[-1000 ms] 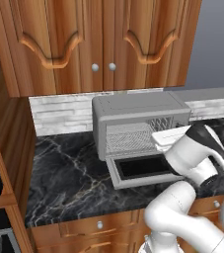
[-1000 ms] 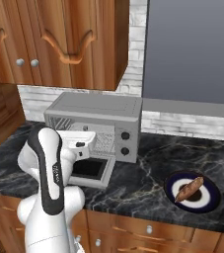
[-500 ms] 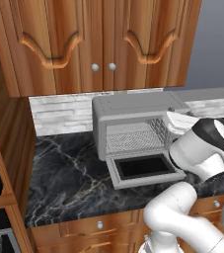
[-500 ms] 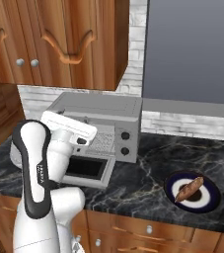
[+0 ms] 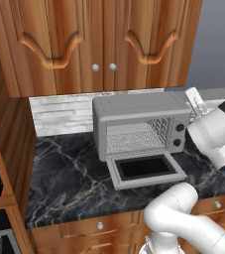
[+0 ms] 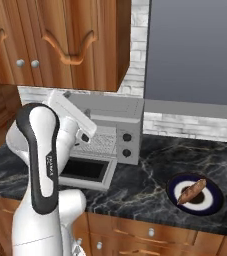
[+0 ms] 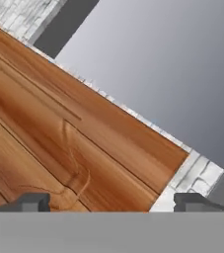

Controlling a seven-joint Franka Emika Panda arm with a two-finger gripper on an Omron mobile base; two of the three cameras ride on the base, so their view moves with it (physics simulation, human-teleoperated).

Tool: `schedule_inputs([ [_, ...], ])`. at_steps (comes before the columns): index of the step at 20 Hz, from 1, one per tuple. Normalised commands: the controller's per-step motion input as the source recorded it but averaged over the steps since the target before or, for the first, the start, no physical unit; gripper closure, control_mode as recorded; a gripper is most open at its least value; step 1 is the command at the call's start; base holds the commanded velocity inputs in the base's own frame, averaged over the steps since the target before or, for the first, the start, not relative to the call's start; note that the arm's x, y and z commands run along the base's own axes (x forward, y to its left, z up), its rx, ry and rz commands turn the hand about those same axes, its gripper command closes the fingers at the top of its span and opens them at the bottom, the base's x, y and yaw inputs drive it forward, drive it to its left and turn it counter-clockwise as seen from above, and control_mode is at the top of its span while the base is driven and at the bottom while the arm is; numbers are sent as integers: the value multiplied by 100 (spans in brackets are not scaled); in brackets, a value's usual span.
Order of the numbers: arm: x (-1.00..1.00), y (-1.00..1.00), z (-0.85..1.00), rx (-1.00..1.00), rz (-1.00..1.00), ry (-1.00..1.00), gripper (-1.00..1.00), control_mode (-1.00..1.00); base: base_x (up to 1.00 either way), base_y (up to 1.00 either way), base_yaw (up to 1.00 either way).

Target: Pull the toaster oven rack outwards. Pick up the baguette from the plate and place it on the toaster oven rack. Close the toaster oven door fully and set the temperature to the lowest setting.

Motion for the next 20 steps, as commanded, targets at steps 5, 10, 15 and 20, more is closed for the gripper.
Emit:
schedule_inputs([
  [5,-4,-73,8,16,16,-39,-100,-100,0,0,0],
  [10,-3,-61,0,0,17,-59,-100,-100,0,0,0],
  [15,0,-49,0,-4,21,-60,-100,-100,0,0,0],
  [20,0,-29,-36,-27,20,-50,-100,-100,0,0,0],
])
